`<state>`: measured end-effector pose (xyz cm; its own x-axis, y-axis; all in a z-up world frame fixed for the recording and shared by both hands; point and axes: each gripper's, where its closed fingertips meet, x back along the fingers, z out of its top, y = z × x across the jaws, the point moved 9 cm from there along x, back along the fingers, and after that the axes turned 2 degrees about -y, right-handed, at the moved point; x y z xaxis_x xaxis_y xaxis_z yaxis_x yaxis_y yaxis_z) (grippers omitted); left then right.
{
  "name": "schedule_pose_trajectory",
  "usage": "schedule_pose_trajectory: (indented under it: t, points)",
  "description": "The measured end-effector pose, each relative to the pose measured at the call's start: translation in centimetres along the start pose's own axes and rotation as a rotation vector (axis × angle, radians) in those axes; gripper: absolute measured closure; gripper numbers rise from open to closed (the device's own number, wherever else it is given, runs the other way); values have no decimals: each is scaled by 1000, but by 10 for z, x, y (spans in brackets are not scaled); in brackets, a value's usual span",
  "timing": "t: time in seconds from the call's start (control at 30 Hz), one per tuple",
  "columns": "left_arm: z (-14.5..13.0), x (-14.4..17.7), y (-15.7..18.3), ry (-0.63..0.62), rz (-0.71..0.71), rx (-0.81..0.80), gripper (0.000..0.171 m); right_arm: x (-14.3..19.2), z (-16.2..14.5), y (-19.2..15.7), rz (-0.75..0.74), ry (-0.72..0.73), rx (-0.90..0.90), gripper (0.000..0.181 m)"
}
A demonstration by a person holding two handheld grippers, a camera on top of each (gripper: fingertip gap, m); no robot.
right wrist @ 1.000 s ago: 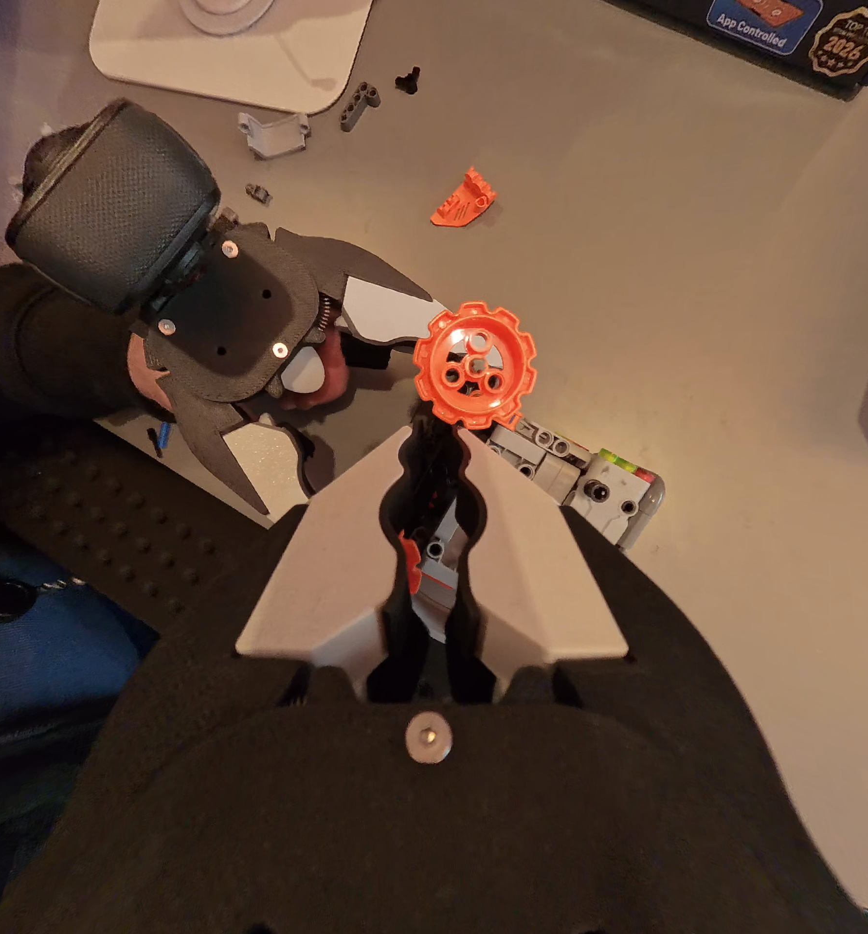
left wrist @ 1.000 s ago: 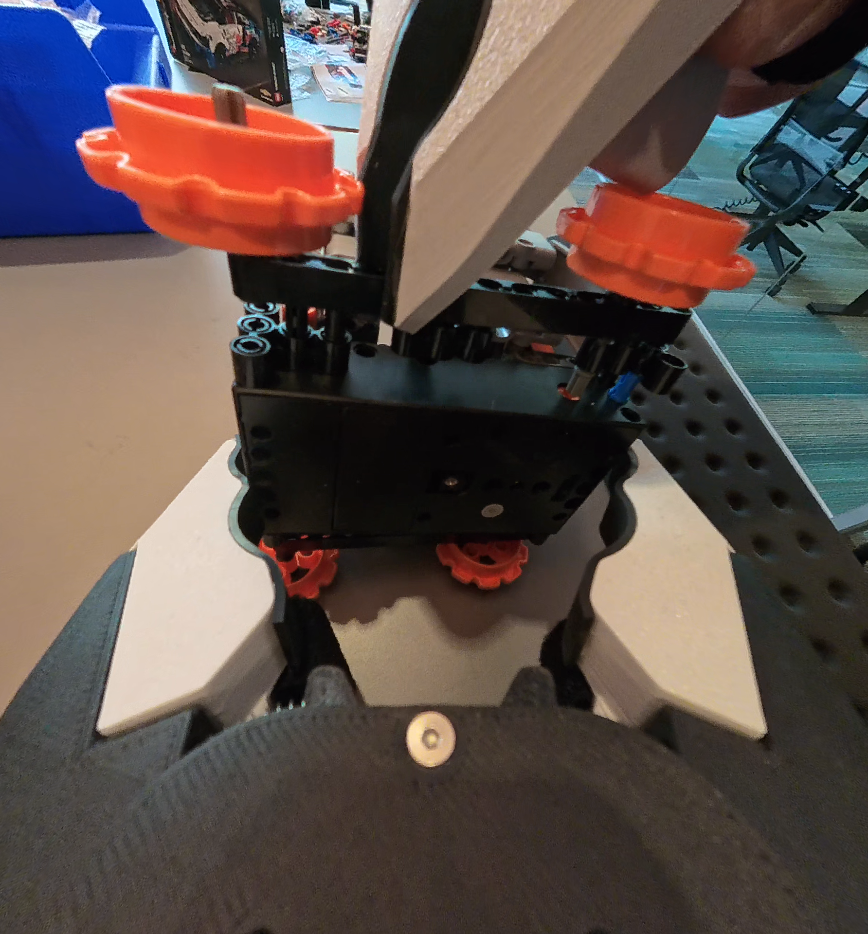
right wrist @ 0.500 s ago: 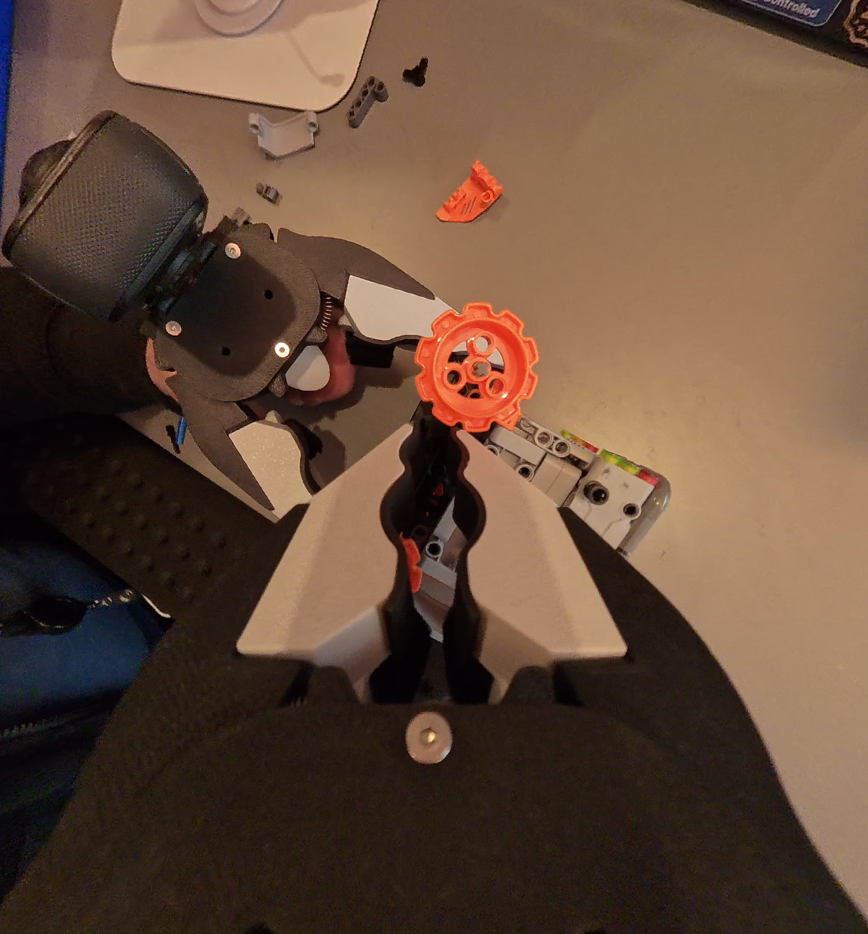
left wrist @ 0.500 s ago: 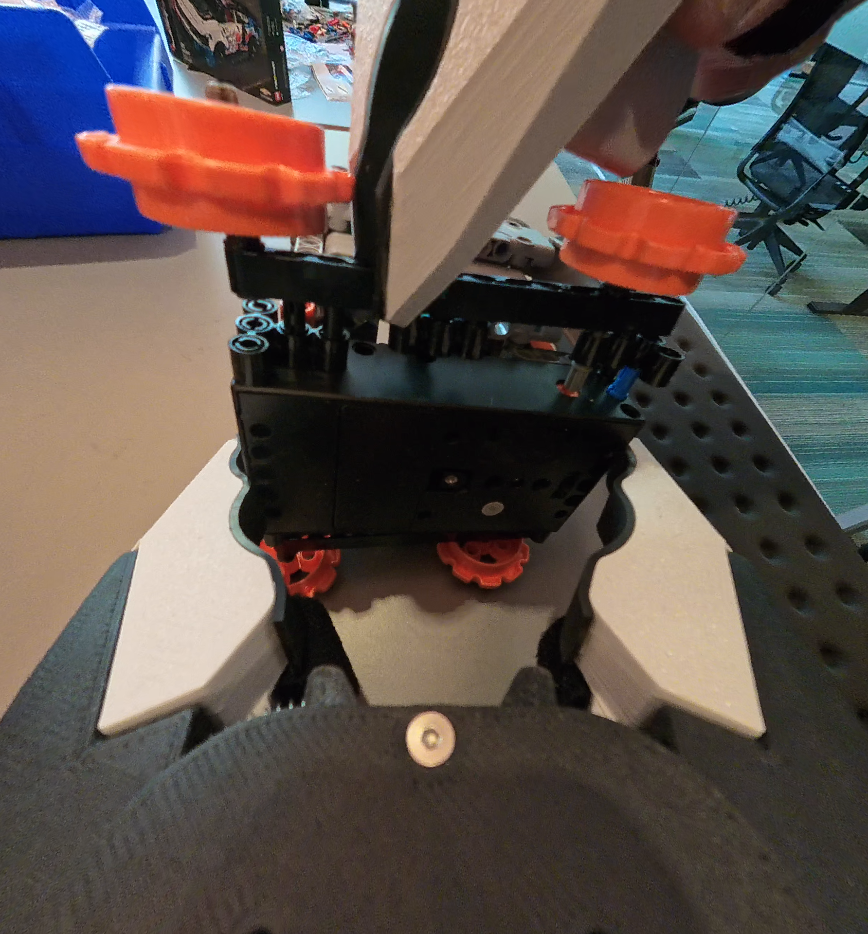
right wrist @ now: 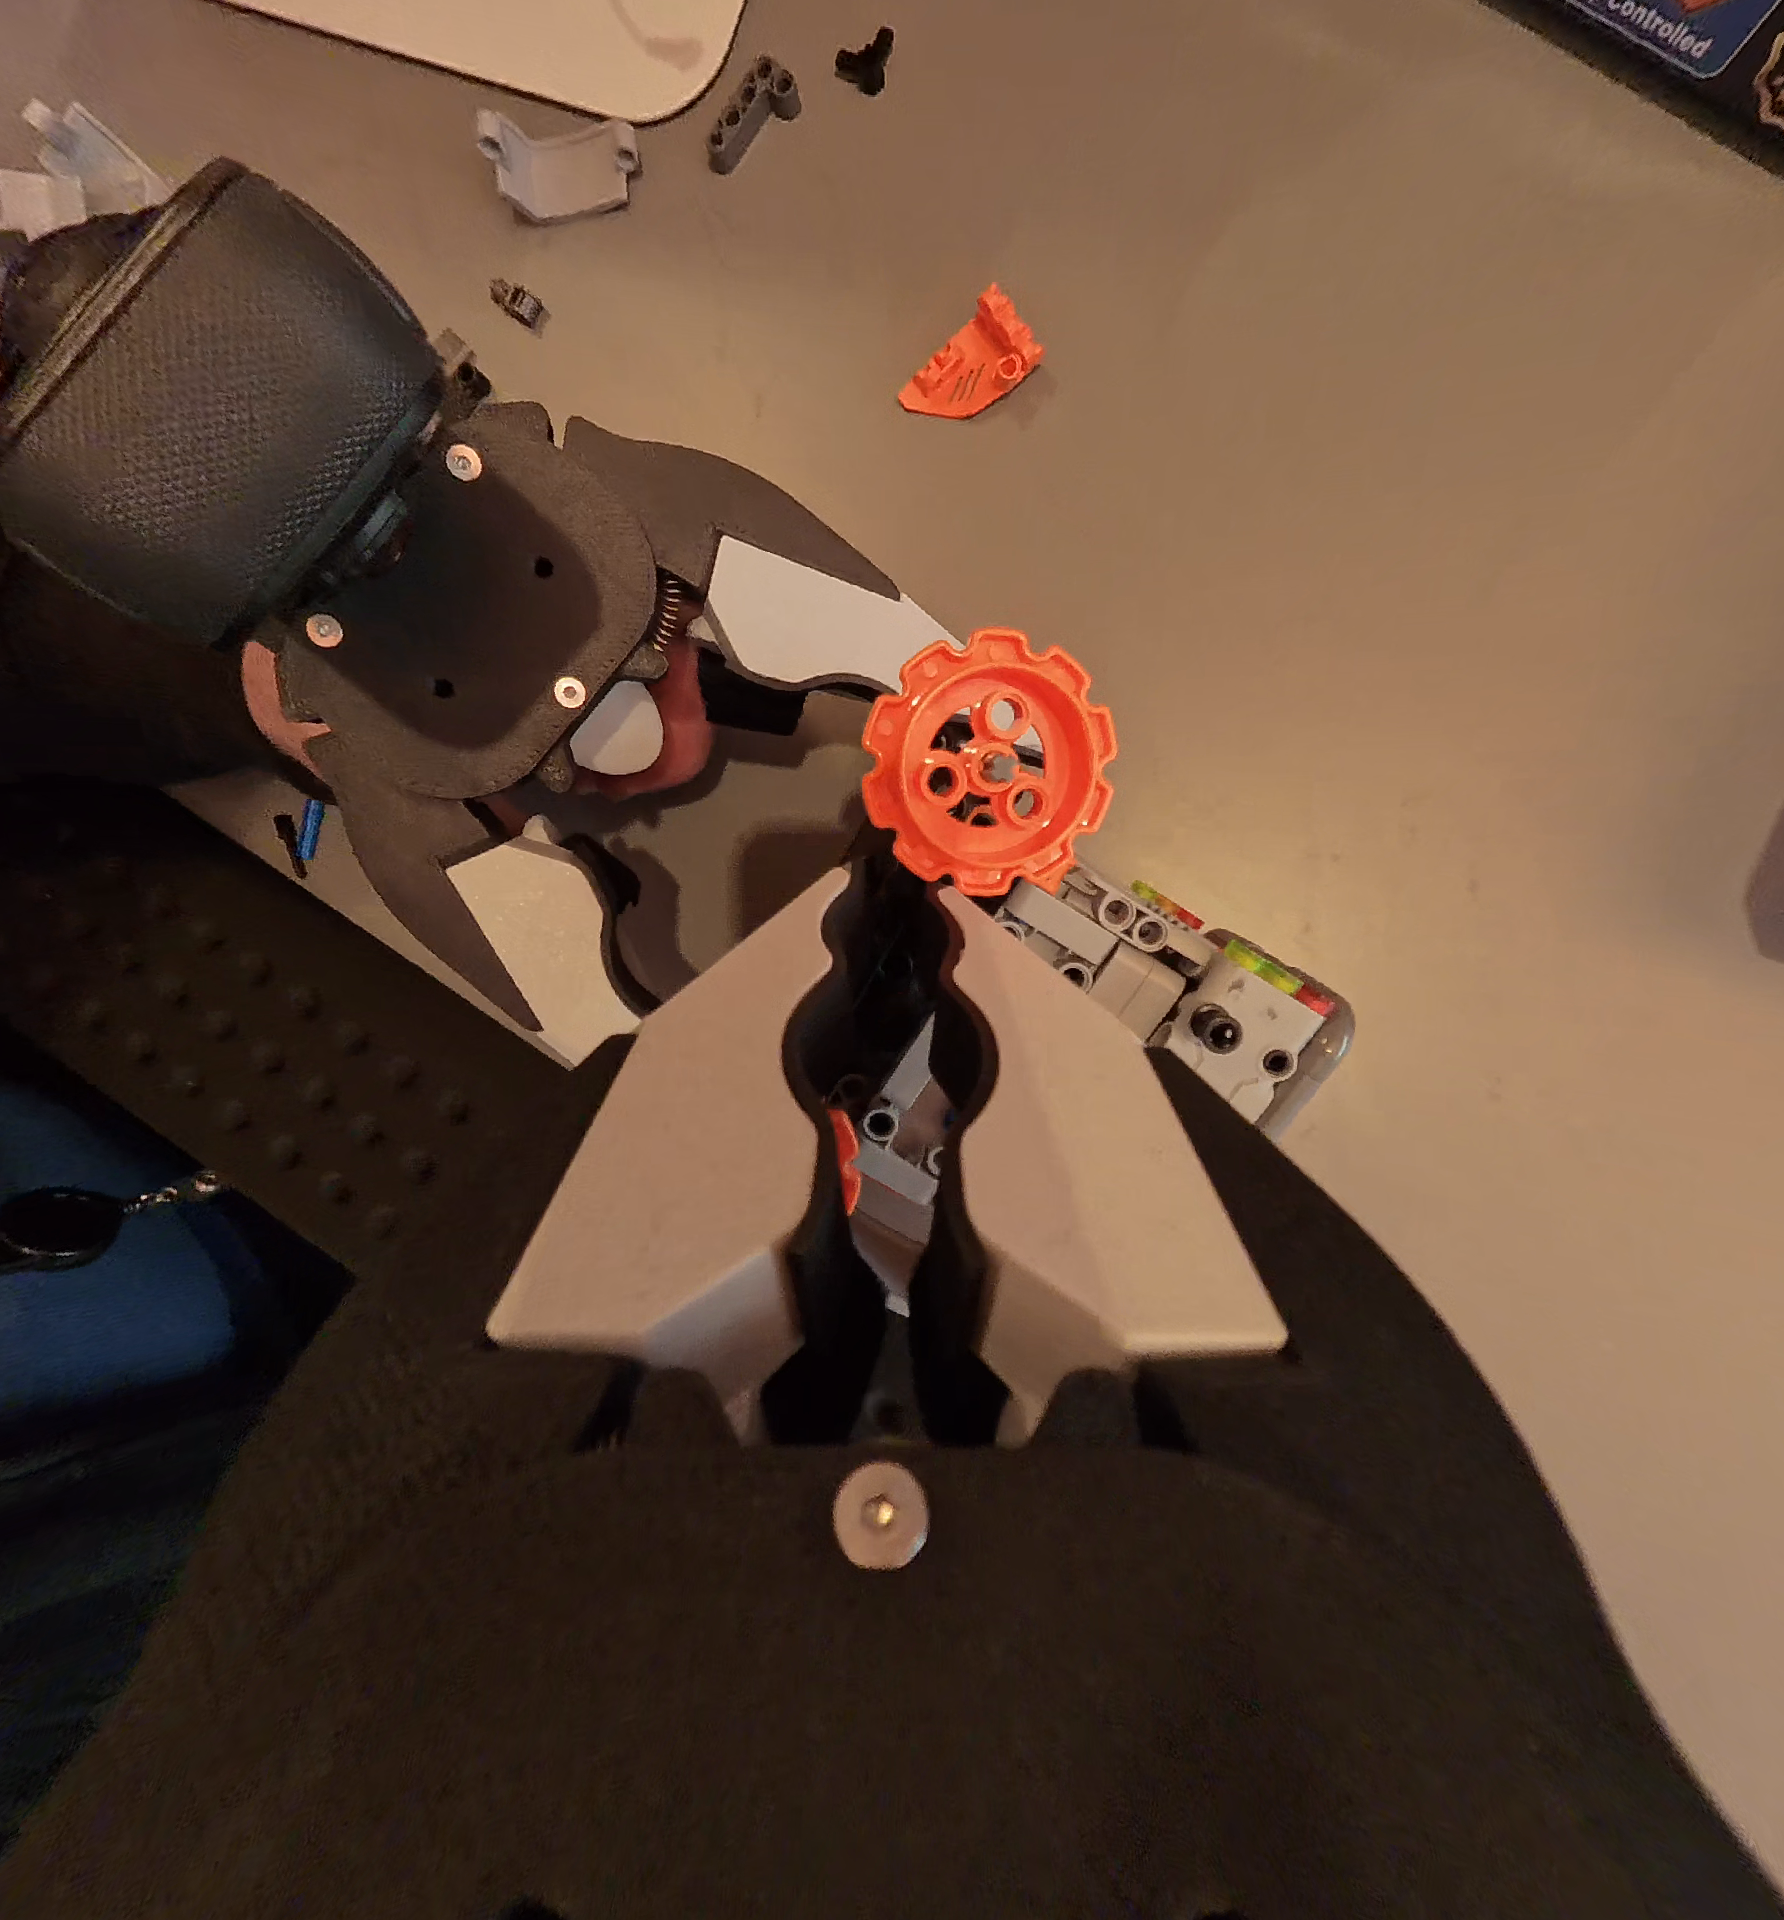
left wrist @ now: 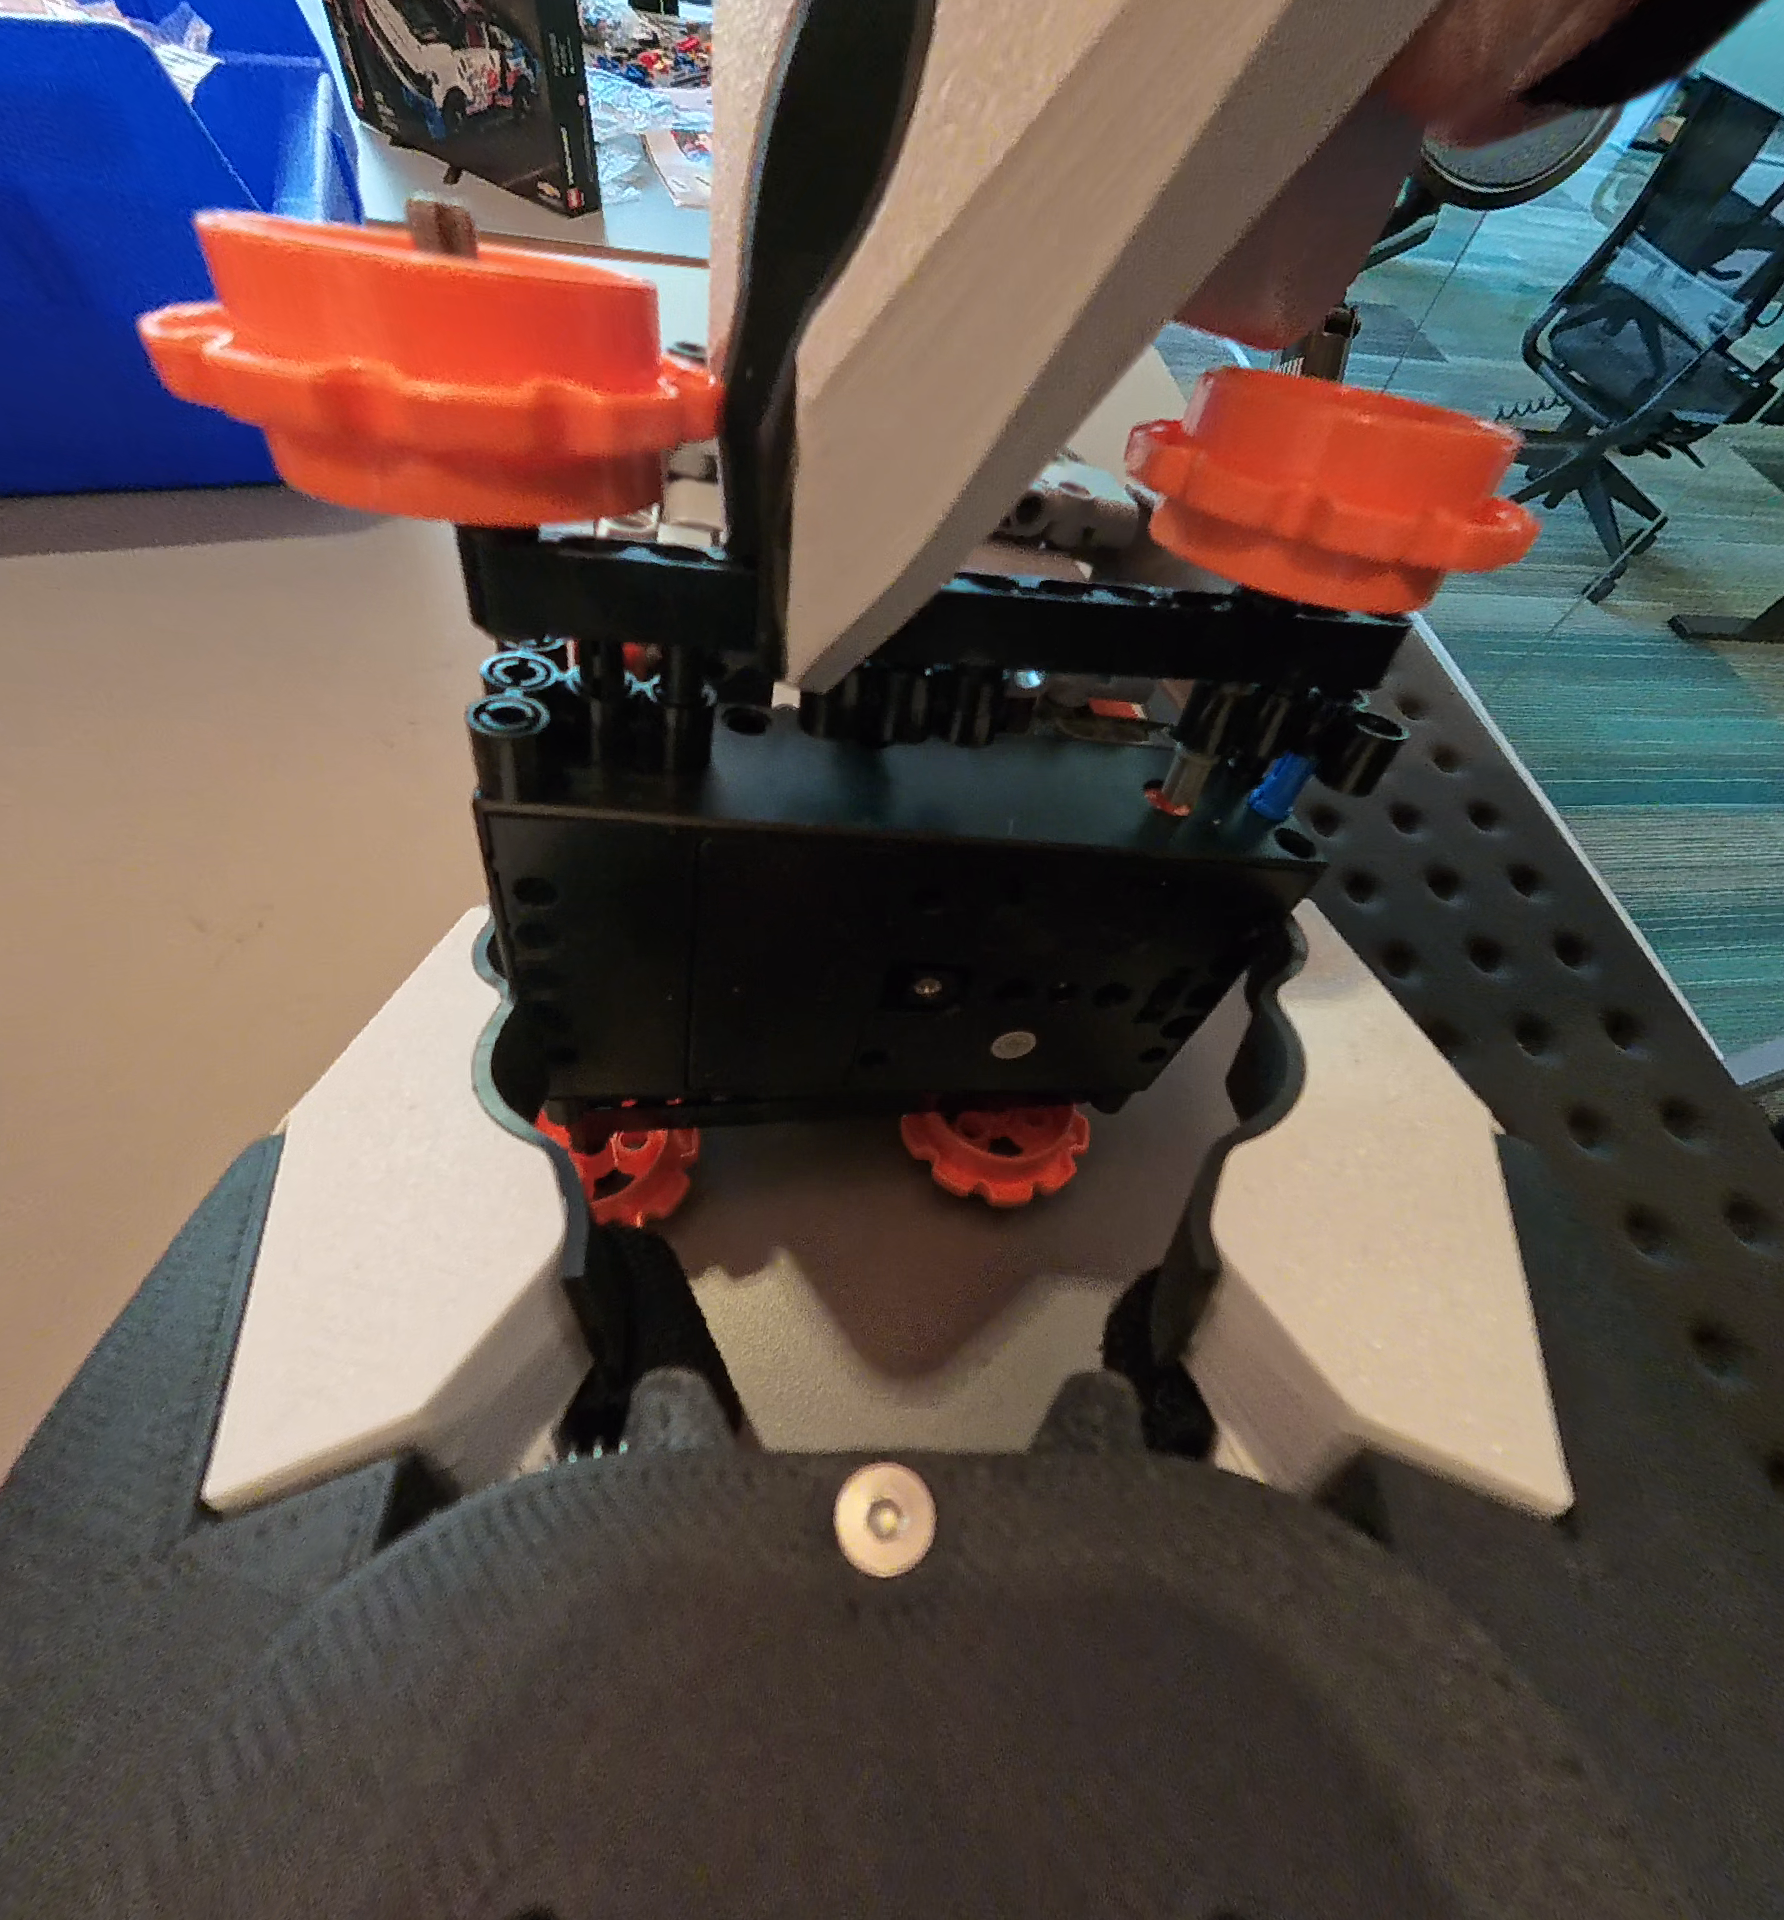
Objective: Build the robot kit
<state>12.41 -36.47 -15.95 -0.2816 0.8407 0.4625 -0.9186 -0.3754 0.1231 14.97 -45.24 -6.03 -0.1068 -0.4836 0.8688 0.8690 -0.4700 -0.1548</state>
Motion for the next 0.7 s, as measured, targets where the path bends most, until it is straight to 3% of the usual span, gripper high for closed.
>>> schedule_pose_trajectory:
  t: [0.33, 0.47, 0.6, 0.7]
  points:
    - [0, 0, -1, 3, 13, 2, 36, 1, 1, 0, -39, 25, 6, 171]
    - [0, 0, -2, 3, 15, 4, 36, 23, -1, -6, -92, 113, 4, 146]
    - [0, 0, -2, 3, 18, 5, 36, 58, -26, -15, -87, 189, -71, 151]
    - [1, 0, -3, 4, 26, 10, 36, 56, -53, -28, -38, 145, -113, 149]
